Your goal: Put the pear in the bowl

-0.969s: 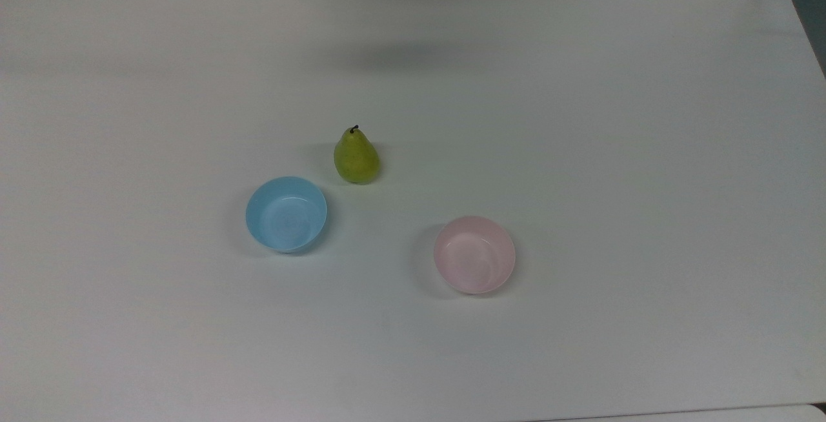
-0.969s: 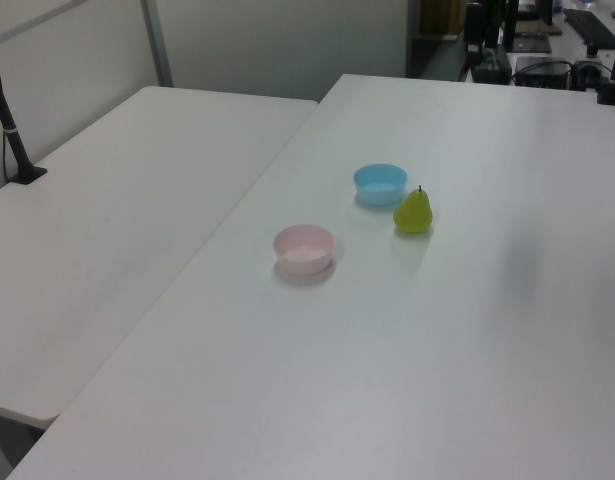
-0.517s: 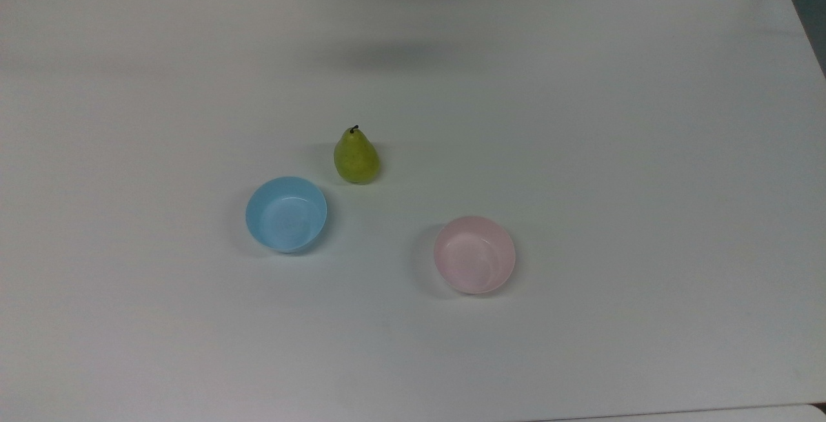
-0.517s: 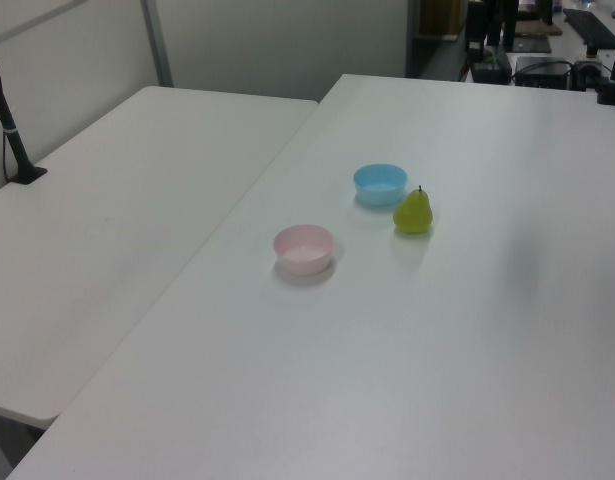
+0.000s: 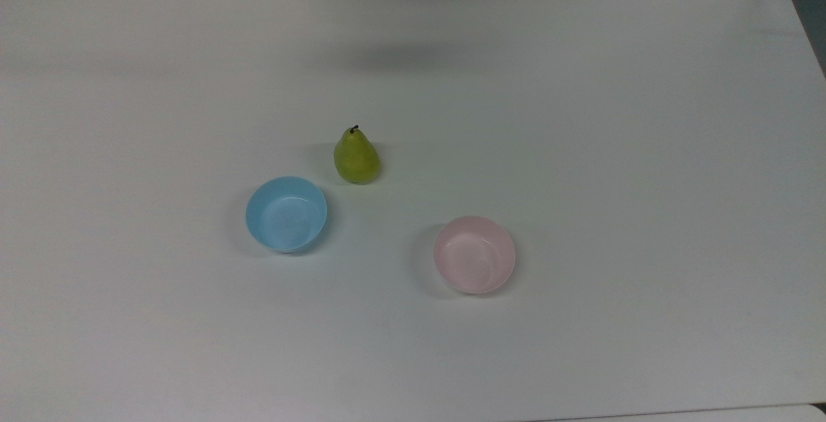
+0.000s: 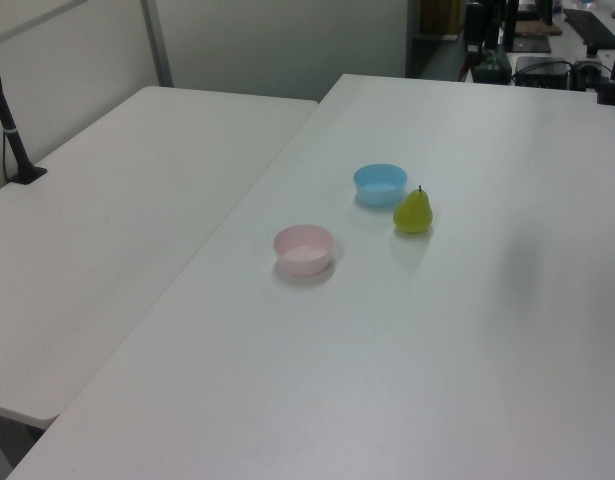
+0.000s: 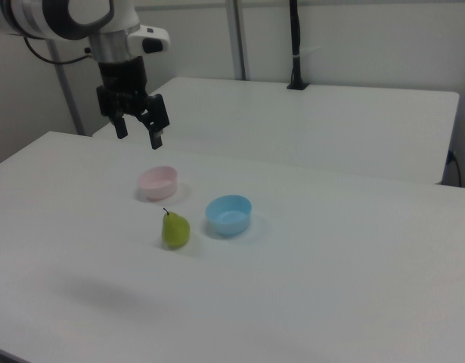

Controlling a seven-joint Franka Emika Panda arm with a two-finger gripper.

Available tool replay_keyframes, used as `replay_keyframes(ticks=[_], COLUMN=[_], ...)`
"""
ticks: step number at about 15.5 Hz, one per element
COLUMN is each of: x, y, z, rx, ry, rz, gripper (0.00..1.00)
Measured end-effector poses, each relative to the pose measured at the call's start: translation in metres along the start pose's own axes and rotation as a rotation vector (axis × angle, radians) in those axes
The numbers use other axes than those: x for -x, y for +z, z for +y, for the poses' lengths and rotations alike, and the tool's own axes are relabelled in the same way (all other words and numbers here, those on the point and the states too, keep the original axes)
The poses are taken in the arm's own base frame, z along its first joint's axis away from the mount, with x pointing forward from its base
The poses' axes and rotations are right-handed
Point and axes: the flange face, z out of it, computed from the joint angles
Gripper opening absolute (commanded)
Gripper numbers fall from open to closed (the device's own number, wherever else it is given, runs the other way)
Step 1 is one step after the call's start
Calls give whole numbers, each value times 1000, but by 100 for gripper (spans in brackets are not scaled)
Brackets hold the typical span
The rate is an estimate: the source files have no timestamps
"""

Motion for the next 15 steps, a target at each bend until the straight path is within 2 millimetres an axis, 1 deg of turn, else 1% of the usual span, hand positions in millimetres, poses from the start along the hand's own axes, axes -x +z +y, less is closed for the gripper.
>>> replay_keyframes(ticks=[2, 4, 6, 8, 9, 11, 12, 13, 15], x=[-5, -15, -29, -45, -57, -72, -80, -84, -92], y=[7, 19, 38, 66, 87, 118, 138, 152, 188], z=[-16, -36, -52, -68, -76, -85, -91, -95, -99], rx=[-3, -15, -14, -8, -3, 5, 11, 22, 53], ry=[-28, -56, -79, -99, -109, -117, -125, -139, -170], rz=[-3, 11, 10, 8, 4, -5, -15, -30, -71], gripper=[100, 100, 100, 100, 100, 100, 100, 100, 100])
